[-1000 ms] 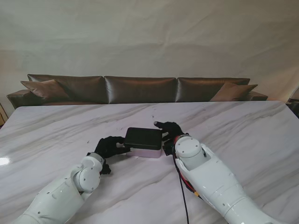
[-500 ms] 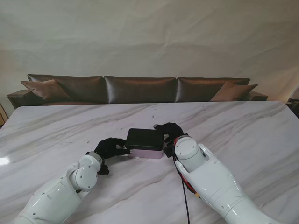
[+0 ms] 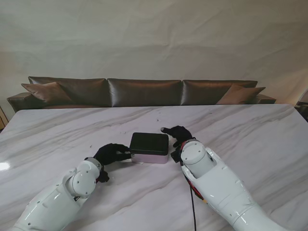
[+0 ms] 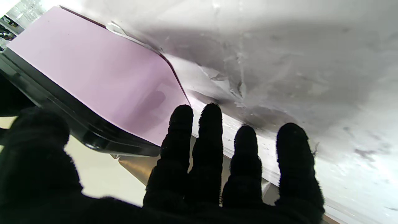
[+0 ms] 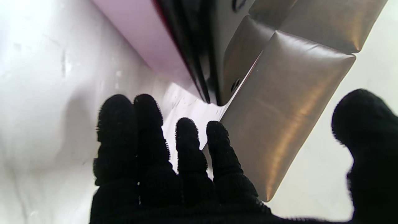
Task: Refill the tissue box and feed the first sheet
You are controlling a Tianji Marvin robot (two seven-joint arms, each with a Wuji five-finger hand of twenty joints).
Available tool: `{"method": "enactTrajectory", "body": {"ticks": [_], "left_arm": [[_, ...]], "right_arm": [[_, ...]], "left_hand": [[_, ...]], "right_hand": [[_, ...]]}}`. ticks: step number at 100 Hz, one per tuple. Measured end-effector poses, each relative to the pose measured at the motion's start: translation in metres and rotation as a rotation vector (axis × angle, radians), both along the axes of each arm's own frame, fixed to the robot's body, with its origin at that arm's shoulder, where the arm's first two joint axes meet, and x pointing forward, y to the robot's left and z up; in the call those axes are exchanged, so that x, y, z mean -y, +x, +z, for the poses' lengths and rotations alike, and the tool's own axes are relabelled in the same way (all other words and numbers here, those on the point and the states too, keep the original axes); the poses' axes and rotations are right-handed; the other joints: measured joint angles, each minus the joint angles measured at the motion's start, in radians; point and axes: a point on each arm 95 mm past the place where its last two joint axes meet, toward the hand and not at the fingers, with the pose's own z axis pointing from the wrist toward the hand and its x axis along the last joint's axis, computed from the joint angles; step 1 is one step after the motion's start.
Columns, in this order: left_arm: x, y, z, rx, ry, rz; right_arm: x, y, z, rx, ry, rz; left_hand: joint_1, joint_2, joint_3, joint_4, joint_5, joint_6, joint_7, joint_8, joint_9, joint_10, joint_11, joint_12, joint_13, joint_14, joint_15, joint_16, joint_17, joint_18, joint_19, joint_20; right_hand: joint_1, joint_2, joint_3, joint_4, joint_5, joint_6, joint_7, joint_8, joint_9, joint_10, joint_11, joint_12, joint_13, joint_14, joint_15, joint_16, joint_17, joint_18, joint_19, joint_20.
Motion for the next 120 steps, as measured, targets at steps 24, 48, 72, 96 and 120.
{"method": "enactTrajectory", "body": {"ticks": [24, 48, 72, 96, 120], "left_arm": [[-0.013, -0.004, 0.001, -0.038, -0.085, 0.031], [-0.02, -0.001, 0.003, -0.07, -0.162, 0.042], [-0.017, 0.004, 0.004, -0.13, -0.156, 0.038], [-0.011, 0.01, 0.014, -0.117, -0.151, 0.029], [-0.008, 0.023, 0.018, -0.092, -0.169, 0.038]], "right_arm": [[0.013, -0.01, 0.014, -0.006, -0.102, -0.027], [0.022, -0.021, 0.017, -0.034, -0.151, -0.027], [0.023, -0.031, 0.013, -0.054, -0.212, 0.02], [0.019, -0.036, 0.008, -0.065, -0.197, 0.065], [0.013, -0.04, 0.003, -0.068, -0.197, 0.102]], "left_hand": [[-0.054, 0.038, -0.001, 0.0, -0.028, -0.042, 0.22, 0.302, 0.002, -0.007, 0.166, 0.219, 0.01, -0.041, 0.034, 0.103, 0.06, -0.003, 0.0, 0.052], [-0.054, 0.077, -0.001, -0.004, -0.055, -0.109, 0.524, 0.659, 0.027, -0.021, 0.408, 0.51, 0.103, 0.017, 0.461, 0.499, 0.101, -0.051, 0.0, 0.109], [-0.035, 0.077, -0.001, -0.015, -0.048, -0.154, 0.665, 0.84, 0.103, -0.034, 0.554, 0.641, 0.184, 0.097, 0.636, 0.635, 0.148, -0.092, -0.001, 0.201], [0.001, 0.077, -0.001, -0.016, 0.025, -0.171, 0.72, 0.875, 0.161, -0.035, 0.607, 0.671, 0.222, 0.133, 0.685, 0.663, 0.175, -0.093, -0.001, 0.227], [0.047, 0.077, -0.001, -0.016, 0.061, -0.184, 0.76, 0.898, 0.223, -0.039, 0.644, 0.68, 0.269, 0.131, 0.711, 0.672, 0.198, -0.094, -0.001, 0.237]], "right_hand": [[-0.046, 0.021, 0.001, -0.011, 0.069, -0.016, 0.137, 0.118, 0.096, -0.004, 0.2, 0.195, 0.133, -0.022, 0.194, 0.104, 0.12, -0.007, 0.15, 0.015], [-0.016, 0.031, -0.001, -0.006, 0.274, -0.166, 0.424, 0.376, 0.308, -0.086, 0.44, 0.488, 0.273, -0.069, 0.386, 0.178, 0.242, -0.025, 0.281, 0.015], [0.044, 0.021, -0.003, -0.003, 0.496, -0.314, 0.641, 0.564, 0.522, -0.178, 0.555, 0.654, 0.421, -0.136, 0.543, 0.218, 0.374, -0.059, 0.4, 0.016], [0.094, 0.021, -0.015, -0.003, 0.583, -0.337, 0.662, 0.596, 0.581, -0.187, 0.565, 0.687, 0.45, -0.145, 0.573, 0.229, 0.403, -0.061, 0.422, 0.022], [0.139, -0.026, -0.023, -0.003, 0.631, -0.375, 0.698, 0.639, 0.619, -0.199, 0.566, 0.713, 0.463, -0.148, 0.578, 0.229, 0.413, -0.061, 0.43, 0.022]]}}
